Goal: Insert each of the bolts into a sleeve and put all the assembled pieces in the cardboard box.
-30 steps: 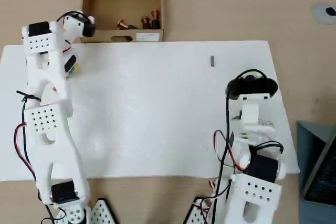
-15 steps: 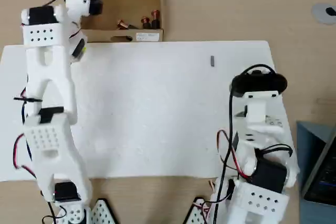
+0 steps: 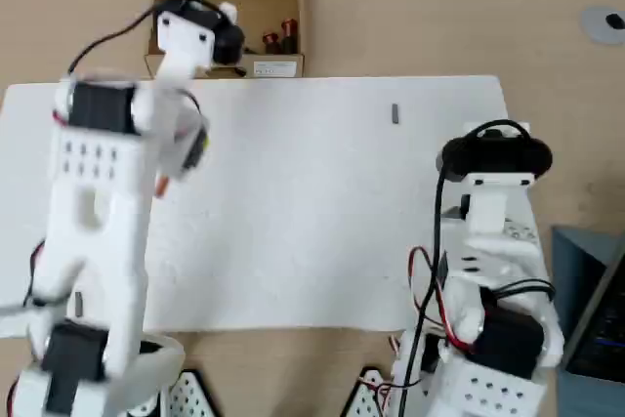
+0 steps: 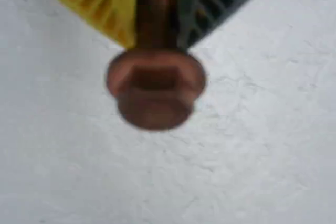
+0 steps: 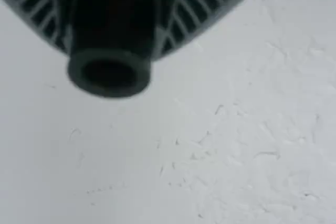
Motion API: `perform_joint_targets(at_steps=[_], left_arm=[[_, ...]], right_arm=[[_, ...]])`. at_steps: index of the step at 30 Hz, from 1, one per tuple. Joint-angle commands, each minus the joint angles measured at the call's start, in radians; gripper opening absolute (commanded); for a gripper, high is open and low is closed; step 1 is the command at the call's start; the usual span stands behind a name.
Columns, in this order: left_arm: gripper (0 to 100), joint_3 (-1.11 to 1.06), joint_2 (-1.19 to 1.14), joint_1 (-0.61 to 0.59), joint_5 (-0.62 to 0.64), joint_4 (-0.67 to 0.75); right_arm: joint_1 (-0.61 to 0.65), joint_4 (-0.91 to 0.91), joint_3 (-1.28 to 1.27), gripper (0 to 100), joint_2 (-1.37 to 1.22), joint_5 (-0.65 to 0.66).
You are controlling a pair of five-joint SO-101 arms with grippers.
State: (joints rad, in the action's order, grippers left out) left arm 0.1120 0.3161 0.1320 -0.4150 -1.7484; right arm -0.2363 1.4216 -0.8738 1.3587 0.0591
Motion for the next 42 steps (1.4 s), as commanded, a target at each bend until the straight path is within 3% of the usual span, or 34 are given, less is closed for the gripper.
perform_joint_targets(at_steps=[1,6,13,25,33,42], left_arm=[[0,-0.097,0.188,0.064,0.098,-0.003],[0,-0.184,0.348,0.089,0.218,0.052],[0,-0.434,0.581,0.091,0.374,0.219],[0,-0.916,1.148,0.087,0.583,0.503],[0,-0.993,1.374,0.081,0.643,0.509],[0,-1.01,1.432,0.089,0.717,0.601]], right_arm=[[0.016,0.009,0.077,0.9,0.012,-0.005],[0.033,0.011,0.079,0.9,0.013,-0.008],[0.229,0.031,0.077,0.9,0.033,-0.009],[0.456,-0.063,-0.143,0.9,0.39,-0.084],[0.668,-0.078,-0.274,0.9,0.567,-0.086],[0.877,-0.278,-0.375,0.9,0.559,-0.135]])
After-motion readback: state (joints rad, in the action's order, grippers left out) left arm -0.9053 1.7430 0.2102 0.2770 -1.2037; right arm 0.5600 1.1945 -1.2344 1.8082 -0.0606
